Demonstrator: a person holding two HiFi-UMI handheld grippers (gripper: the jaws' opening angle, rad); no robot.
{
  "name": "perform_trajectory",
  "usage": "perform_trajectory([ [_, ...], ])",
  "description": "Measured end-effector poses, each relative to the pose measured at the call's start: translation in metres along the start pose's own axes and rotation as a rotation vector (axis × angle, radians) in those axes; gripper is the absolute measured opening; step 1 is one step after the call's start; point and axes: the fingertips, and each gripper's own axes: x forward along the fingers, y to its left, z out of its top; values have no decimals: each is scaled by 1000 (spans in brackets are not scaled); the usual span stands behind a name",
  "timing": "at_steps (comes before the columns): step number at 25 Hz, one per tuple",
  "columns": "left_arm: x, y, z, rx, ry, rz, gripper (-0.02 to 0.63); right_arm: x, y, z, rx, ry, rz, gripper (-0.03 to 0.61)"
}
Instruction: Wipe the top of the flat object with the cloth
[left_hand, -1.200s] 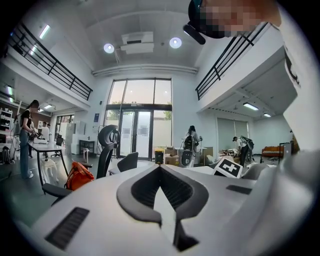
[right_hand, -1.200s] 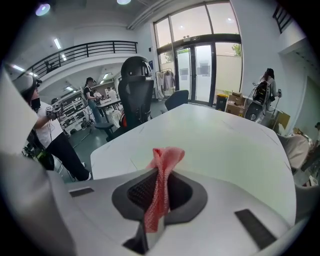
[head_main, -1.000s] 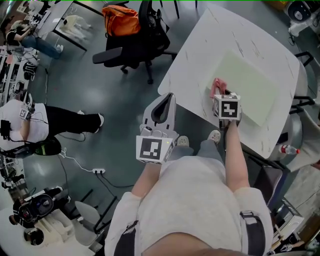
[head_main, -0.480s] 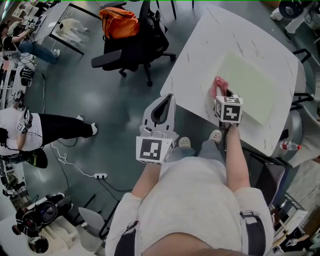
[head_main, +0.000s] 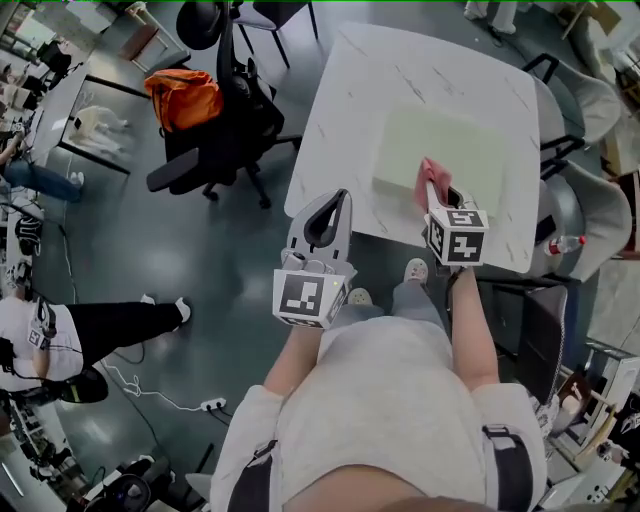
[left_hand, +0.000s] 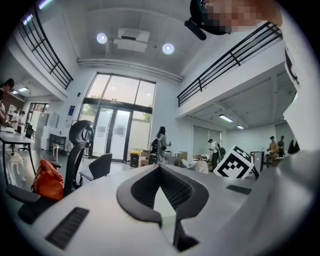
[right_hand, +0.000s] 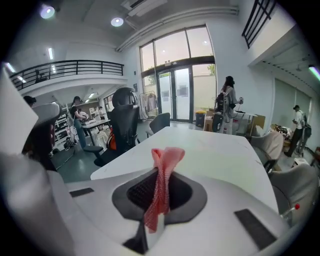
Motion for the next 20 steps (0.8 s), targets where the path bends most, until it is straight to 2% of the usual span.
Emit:
perform_trajectory([
  [4,15,-29,3,-6,-10,-123,12,-43,-17,6,26,-65,-68,32],
  [8,21,-57,6,11,-21,-207,12,-85,-30,8,42,-124,-121,32],
  [14,26,-91,14,41,-37,-287,12,-143,-45,10,81,-218,-177,32],
  [20,30,-110,21,57,-51,-332,12,-187,-52,16,99,-306,-207,32],
])
